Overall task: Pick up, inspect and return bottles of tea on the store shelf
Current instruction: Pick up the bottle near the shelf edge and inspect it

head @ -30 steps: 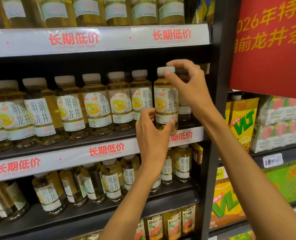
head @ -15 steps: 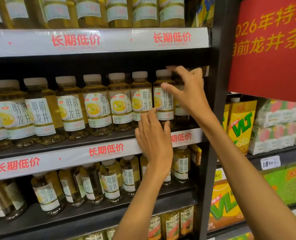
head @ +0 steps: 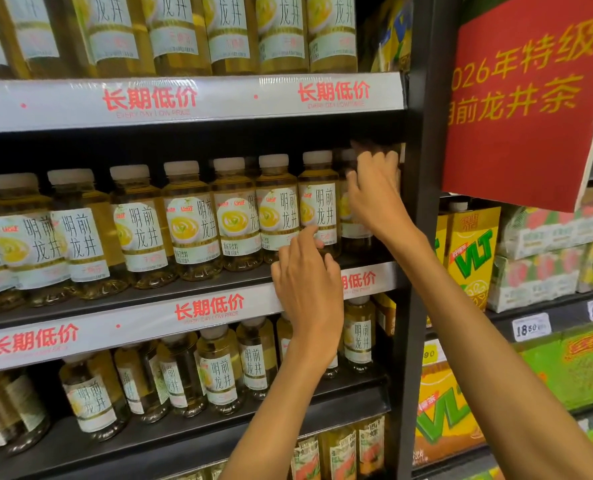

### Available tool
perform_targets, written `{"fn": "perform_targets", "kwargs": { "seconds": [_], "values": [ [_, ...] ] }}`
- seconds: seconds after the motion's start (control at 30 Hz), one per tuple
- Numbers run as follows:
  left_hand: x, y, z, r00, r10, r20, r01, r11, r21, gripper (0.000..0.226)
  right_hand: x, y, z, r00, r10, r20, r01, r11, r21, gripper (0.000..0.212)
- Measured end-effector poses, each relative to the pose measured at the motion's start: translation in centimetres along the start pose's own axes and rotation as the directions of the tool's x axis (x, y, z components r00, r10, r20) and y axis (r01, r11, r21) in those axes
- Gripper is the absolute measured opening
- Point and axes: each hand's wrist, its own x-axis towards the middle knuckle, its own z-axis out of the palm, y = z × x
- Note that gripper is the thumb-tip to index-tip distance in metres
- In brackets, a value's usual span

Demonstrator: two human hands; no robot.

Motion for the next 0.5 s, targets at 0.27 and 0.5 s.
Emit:
{"fn": "perform_targets", "kwargs": {
  "seconds": [0.27, 0.5],
  "values": [
    [0.0, -0.7, -0.3, 0.998, 0.035, 0.058, -0.033, 0.999, -0.034, 0.041, -2.0, -1.2, -0.1, 0.968, -0.075, -0.240, 0.105, 0.988, 0.112, 0.034],
    [0.0, -1.0, -1.0, 0.992, 0.080, 0.100, -0.061, 0.981, -0.183, 0.042, -4.2, -1.9, -0.6, 0.875, -0.149, -0.460, 0.271, 0.939, 0.211, 0.026]
  ]
}}
